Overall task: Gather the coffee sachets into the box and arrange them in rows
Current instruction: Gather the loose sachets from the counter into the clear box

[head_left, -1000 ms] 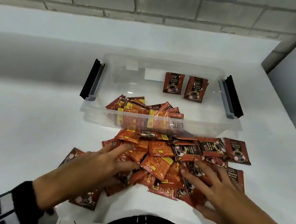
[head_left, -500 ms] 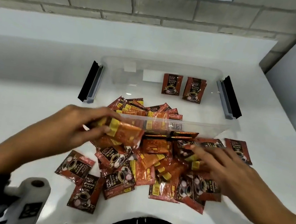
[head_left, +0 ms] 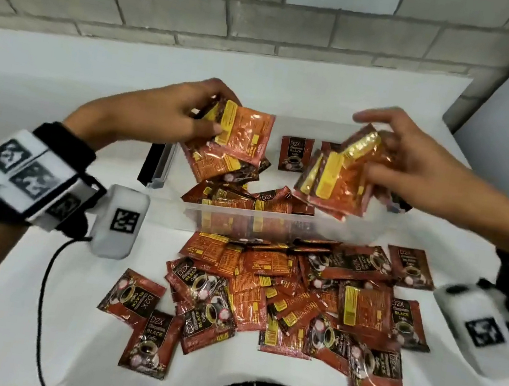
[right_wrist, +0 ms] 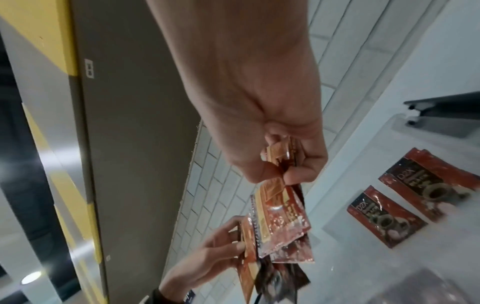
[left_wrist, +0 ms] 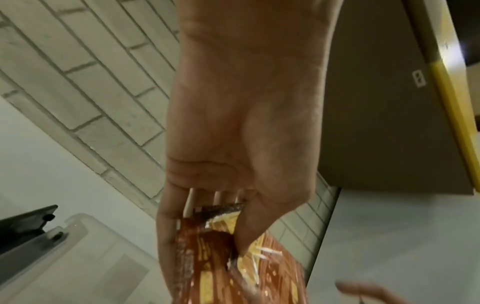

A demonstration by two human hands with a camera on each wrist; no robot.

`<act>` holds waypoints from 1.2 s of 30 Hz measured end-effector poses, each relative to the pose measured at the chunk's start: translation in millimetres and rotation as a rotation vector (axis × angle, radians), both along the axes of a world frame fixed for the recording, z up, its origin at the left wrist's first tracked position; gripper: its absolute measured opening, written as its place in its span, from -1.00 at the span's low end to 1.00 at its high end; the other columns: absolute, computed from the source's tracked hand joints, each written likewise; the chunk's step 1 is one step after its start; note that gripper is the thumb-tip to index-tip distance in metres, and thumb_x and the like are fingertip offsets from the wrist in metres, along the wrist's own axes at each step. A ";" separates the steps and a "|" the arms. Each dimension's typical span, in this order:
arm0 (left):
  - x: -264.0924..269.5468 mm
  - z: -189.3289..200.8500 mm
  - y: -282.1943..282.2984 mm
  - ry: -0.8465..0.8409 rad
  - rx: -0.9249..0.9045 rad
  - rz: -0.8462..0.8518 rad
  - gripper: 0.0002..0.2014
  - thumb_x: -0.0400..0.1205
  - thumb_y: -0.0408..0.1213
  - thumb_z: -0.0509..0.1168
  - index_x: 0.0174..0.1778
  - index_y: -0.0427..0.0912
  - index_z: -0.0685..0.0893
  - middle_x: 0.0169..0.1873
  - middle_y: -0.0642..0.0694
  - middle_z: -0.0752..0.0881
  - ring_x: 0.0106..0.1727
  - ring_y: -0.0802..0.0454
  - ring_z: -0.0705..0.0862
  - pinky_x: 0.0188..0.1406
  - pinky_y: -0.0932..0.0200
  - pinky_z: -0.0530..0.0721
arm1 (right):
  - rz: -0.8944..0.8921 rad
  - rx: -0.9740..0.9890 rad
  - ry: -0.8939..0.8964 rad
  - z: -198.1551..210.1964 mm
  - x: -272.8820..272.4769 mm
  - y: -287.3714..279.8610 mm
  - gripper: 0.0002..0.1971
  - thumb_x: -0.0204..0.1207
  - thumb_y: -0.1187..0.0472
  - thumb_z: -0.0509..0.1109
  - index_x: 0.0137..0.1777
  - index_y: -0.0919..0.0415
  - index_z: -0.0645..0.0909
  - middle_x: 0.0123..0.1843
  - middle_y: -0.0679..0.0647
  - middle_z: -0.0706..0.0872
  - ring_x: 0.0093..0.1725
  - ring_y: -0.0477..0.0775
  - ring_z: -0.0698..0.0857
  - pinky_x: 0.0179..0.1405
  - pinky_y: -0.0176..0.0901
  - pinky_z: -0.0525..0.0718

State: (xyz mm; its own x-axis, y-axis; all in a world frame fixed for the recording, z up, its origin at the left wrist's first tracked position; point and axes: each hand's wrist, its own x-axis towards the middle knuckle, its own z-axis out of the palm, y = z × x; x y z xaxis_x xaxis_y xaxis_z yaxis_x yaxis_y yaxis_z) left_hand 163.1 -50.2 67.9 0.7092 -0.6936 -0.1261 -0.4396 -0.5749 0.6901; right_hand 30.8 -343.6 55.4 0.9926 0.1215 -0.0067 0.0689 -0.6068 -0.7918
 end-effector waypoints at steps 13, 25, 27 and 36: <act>12.9 -32.4 -31.6 0.108 0.721 -0.183 -0.54 0.71 -0.31 0.13 0.54 -0.01 0.26 0.37 -0.09 0.46 0.32 -0.08 0.50 0.39 -0.05 0.46 | 0.384 -0.475 0.316 -53.3 76.4 52.3 -0.51 0.64 0.19 0.28 0.51 0.15 0.20 0.10 -0.01 0.60 -0.16 -0.03 0.75 -0.22 -0.22 0.70; 0.2 -35.7 -34.8 0.039 0.851 -0.145 -0.25 0.66 -0.46 -0.01 0.64 -0.16 -0.37 0.64 -0.14 -0.35 0.63 -0.22 0.19 0.50 0.01 0.26 | 0.469 -0.772 0.298 -56.2 69.7 46.2 -0.44 0.72 0.19 0.09 0.67 0.19 0.01 0.65 0.17 0.24 0.55 0.15 0.36 0.50 -0.14 0.35; -0.7 -28.8 -28.0 0.004 0.824 -0.126 -0.29 0.68 -0.46 -0.03 0.66 -0.11 -0.28 0.65 -0.09 -0.33 0.67 -0.16 0.06 0.60 -0.01 0.10 | 0.453 -0.712 0.237 -39.6 63.4 38.8 -0.46 0.72 0.16 0.12 0.66 0.12 0.08 0.64 -0.01 0.26 0.53 -0.01 0.38 0.46 -0.32 0.32; -72.0 -10.8 88.5 0.035 0.293 0.058 -0.50 0.18 0.57 0.22 -0.02 0.51 0.59 -0.02 0.38 0.71 0.03 0.45 0.65 -0.13 0.37 0.69 | 0.192 -0.323 0.121 33.9 -53.8 -35.9 -0.77 0.41 -0.26 0.33 -0.07 -0.21 0.66 -0.11 -0.24 0.79 -0.11 -0.24 0.76 -0.06 -0.58 0.58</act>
